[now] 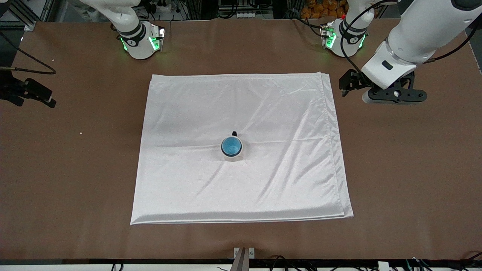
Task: Place blue cup into white mug on cloth
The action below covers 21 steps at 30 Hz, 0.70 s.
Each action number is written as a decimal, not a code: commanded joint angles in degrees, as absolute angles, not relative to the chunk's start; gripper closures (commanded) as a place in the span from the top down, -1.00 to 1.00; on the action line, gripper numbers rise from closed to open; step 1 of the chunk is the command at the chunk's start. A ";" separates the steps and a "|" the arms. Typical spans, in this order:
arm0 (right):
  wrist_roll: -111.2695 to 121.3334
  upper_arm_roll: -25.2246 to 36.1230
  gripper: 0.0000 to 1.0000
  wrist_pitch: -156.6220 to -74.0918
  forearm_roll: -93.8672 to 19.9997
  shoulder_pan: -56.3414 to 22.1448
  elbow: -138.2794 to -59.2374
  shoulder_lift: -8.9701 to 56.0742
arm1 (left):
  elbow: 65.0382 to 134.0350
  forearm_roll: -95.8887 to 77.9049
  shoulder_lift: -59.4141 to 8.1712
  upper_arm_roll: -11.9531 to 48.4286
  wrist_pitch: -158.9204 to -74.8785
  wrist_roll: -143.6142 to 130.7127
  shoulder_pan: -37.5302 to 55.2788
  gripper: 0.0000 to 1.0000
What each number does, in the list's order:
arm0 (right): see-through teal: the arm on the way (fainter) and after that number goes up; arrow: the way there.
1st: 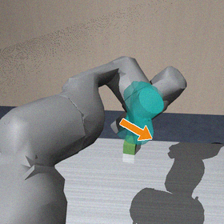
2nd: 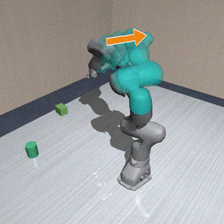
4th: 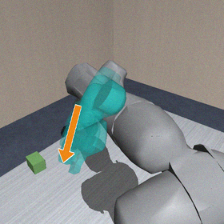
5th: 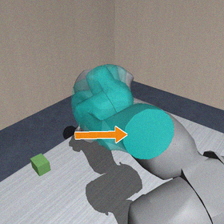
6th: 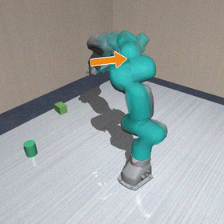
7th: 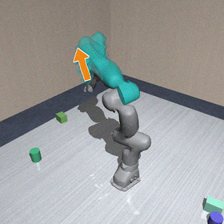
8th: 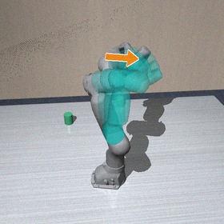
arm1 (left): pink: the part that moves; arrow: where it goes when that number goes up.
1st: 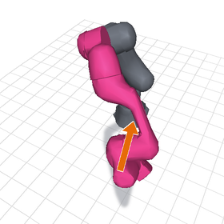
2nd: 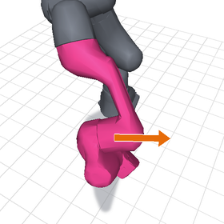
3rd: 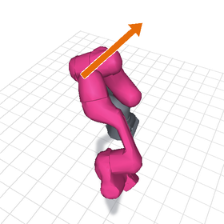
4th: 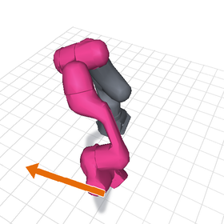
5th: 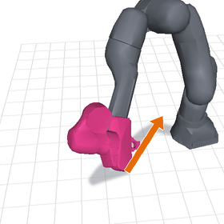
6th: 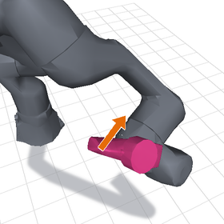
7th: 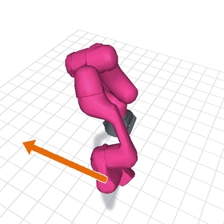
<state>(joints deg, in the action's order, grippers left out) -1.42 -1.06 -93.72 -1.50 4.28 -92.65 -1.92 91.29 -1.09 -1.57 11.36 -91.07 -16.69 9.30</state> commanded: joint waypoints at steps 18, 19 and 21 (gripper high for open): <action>-0.53 -1.14 1.00 -93.60 -2.02 4.39 -92.99 -2.55 | 92.29 -1.67 -0.88 11.51 -89.74 -21.80 8.88 1.00; -0.53 -1.14 1.00 -93.60 -2.02 4.39 -92.99 -2.55 | 92.29 -1.76 -0.88 11.51 -89.74 -21.80 8.88 1.00; -0.62 -1.14 1.00 -93.60 -2.02 4.39 -92.99 -2.55 | 92.29 -1.67 -0.88 11.51 -89.74 -21.80 8.88 1.00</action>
